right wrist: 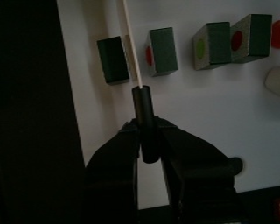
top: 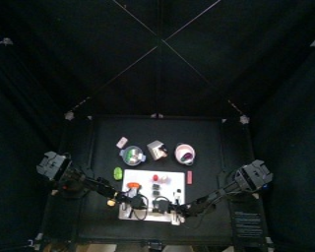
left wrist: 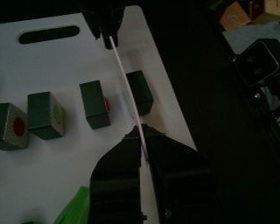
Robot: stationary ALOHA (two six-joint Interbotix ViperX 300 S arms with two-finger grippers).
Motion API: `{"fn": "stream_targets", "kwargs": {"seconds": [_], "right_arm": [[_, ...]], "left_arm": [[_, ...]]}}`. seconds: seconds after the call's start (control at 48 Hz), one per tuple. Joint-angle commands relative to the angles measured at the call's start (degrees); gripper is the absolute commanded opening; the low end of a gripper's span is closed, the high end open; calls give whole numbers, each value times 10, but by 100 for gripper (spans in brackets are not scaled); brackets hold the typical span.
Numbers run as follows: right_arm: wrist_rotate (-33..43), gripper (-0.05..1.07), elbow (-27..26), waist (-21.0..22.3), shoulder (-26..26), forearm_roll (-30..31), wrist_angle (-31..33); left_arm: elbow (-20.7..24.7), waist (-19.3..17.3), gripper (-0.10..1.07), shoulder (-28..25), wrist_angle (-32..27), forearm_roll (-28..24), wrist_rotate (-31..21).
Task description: Let go of cleaver
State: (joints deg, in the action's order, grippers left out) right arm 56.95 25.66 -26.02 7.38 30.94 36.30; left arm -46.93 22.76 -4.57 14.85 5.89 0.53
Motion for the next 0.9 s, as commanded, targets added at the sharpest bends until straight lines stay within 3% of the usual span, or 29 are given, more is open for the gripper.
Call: {"fn": "stream_targets", "kwargs": {"seconds": [0.0,0.208,0.542,0.875], "right_arm": [[2,43,-1,3,-20,1,15],[2,43,2,2,-29,1,18],[-3,43,15,-1,-54,1,25],[3,42,52,-1,-128,-25,36]], "left_arm": [[4,19,41,13,5,-4,2],[-1,16,47,19,42,-1,0],[-14,4,75,33,104,2,0],[-50,-37,76,71,187,2,2]]}}
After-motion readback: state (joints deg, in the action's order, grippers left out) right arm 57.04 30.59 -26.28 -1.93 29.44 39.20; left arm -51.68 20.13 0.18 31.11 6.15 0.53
